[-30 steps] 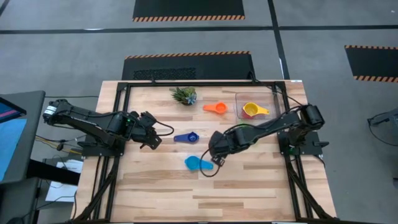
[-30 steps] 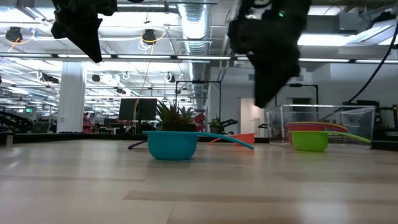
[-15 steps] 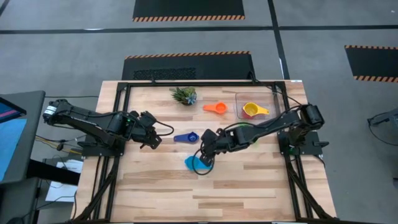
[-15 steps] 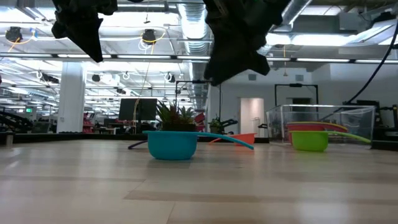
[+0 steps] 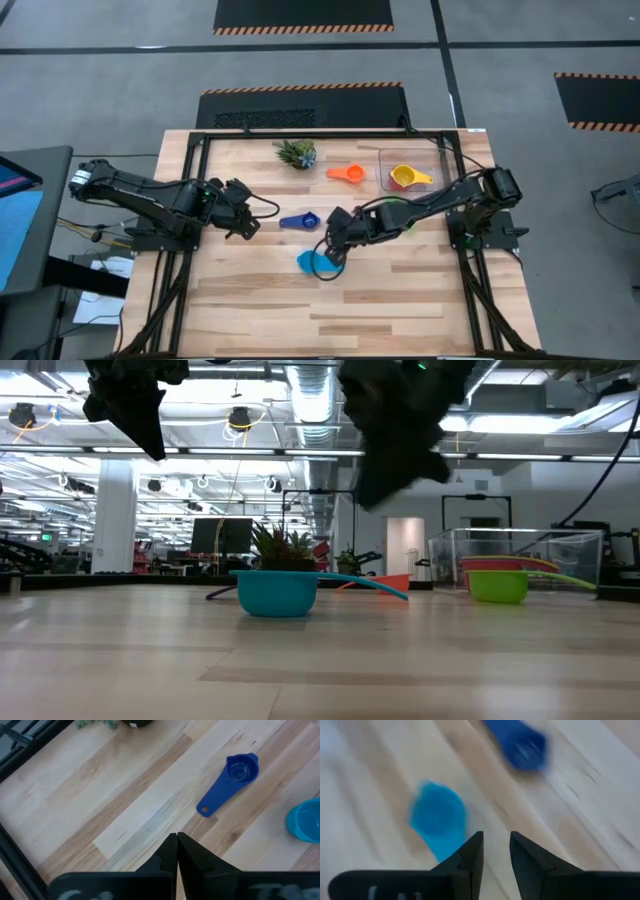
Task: Nest measuring cups in basket
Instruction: Stack the green measuring cup on top of the yellow measuring cup in the transparent bin
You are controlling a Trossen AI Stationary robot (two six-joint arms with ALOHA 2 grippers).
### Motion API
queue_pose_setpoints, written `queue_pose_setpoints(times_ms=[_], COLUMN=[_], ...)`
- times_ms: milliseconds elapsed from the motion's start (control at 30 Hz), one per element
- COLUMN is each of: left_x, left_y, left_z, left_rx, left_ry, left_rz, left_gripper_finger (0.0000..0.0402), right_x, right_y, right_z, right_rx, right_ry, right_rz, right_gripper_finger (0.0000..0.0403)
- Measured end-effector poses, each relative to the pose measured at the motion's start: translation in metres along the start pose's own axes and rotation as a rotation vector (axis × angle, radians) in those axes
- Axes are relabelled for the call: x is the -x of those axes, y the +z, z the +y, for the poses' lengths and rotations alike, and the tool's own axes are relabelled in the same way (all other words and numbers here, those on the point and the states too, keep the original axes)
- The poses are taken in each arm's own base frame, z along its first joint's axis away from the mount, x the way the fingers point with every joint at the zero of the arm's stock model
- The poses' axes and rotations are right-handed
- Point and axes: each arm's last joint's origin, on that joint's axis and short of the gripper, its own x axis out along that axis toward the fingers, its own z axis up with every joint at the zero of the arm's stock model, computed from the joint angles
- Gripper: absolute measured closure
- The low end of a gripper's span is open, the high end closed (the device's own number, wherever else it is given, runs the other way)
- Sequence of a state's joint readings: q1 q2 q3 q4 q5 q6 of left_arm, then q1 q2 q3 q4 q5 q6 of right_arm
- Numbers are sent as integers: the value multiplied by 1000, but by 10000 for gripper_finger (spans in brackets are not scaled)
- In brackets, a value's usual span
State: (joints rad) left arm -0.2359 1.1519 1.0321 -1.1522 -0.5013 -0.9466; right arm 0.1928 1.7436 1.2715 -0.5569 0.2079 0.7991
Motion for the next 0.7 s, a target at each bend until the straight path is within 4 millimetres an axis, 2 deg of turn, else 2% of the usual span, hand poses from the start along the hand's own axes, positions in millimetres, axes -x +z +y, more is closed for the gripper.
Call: queue_pose_setpoints(times_ms=[167,367,533,700], left_x=[0,0,0,0], left_y=[0,0,0,0], left_z=[0,0,0,0], left_rx=[0,1,2,4], left_ry=[-1,5,7,7], left_rz=[2,-7,-11,-12], left_gripper_finger=[401,401,401,401], right_x=[18,43,52,55], right_y=[-10,-12,-6,-3], right_z=[-19,-13,4,29], right_rx=[-54,-41,-47,117], right_ry=[-146,-89,62,266], right_rz=[122,94,-20,-128], right_gripper_finger=[294,295,295,295])
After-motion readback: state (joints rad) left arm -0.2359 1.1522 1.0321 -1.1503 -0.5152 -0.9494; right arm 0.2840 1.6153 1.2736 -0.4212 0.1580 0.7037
